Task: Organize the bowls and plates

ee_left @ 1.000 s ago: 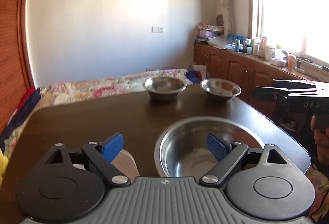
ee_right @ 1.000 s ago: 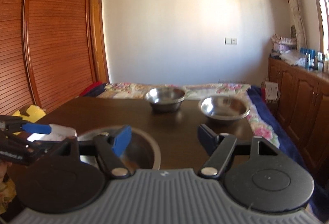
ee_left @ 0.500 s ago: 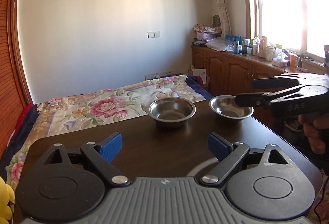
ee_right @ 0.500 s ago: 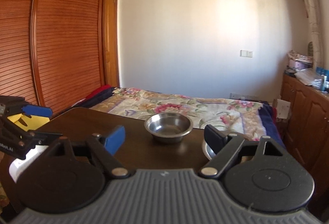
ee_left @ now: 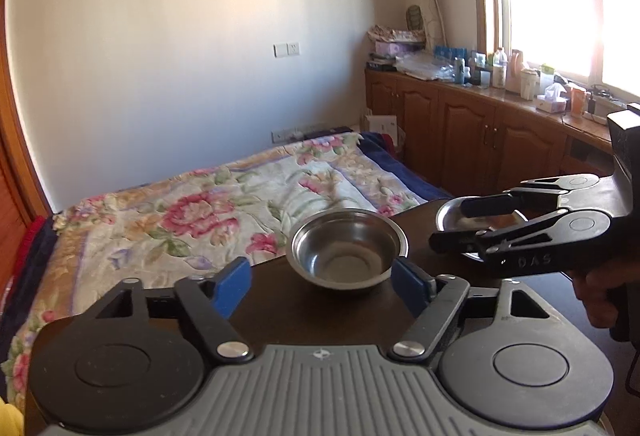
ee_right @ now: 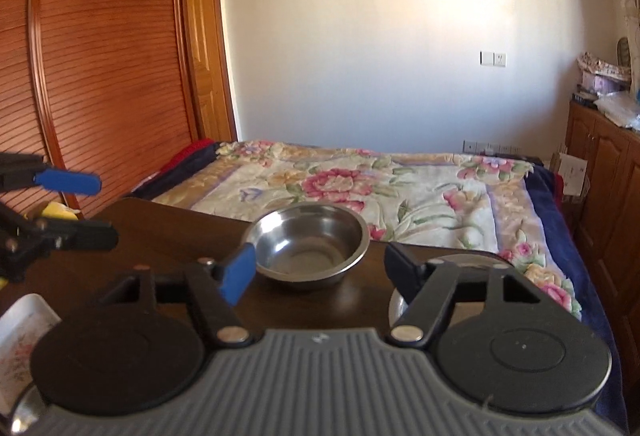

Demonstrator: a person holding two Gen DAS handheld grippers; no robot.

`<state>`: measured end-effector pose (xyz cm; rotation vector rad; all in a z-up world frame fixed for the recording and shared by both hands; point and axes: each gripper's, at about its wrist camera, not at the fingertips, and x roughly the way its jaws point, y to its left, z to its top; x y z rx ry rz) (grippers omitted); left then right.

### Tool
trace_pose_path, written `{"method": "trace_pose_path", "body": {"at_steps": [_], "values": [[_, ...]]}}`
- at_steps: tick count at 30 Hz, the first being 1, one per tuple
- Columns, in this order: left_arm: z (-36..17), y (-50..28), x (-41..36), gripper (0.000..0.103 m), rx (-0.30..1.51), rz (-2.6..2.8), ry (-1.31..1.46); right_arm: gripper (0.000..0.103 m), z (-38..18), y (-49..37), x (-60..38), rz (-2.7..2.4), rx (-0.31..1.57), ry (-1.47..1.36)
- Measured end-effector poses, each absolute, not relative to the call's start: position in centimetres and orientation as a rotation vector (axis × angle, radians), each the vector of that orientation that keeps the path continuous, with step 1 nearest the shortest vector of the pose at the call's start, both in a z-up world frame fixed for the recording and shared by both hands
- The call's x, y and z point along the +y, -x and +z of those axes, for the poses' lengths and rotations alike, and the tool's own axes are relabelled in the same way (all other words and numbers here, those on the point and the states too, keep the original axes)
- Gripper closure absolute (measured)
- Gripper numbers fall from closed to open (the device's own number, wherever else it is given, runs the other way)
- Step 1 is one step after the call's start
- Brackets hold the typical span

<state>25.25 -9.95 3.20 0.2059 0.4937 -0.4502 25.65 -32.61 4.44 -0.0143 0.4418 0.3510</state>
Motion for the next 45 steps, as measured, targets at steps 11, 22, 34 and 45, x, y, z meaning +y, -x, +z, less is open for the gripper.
{"method": "trace_pose_path", "body": {"at_steps": [11,22,34,45], "values": [[-0.1,-30.5,-11.7,0.036,0.551,-0.483,-0.194,0.044,3.7,-29.7,-32.0,0.35,0.51,0.022],[-1.8,-33.9,-12.2,0.045,0.61,-0.454,-0.164,0.049,3.1,-32.0,-31.2,0.329,0.559,0.029],[-3.5,-35.1,-13.0,0.05,0.668,-0.438,-0.177,0.055,2.0,-33.4,-31.2,0.341,0.634,-0.017],[-4.2,-36.1,-12.6,0.061,0.735,-0.446,-0.12,0.063,1.2,-33.8,-30.9,0.352,0.689,-0.035]]}}
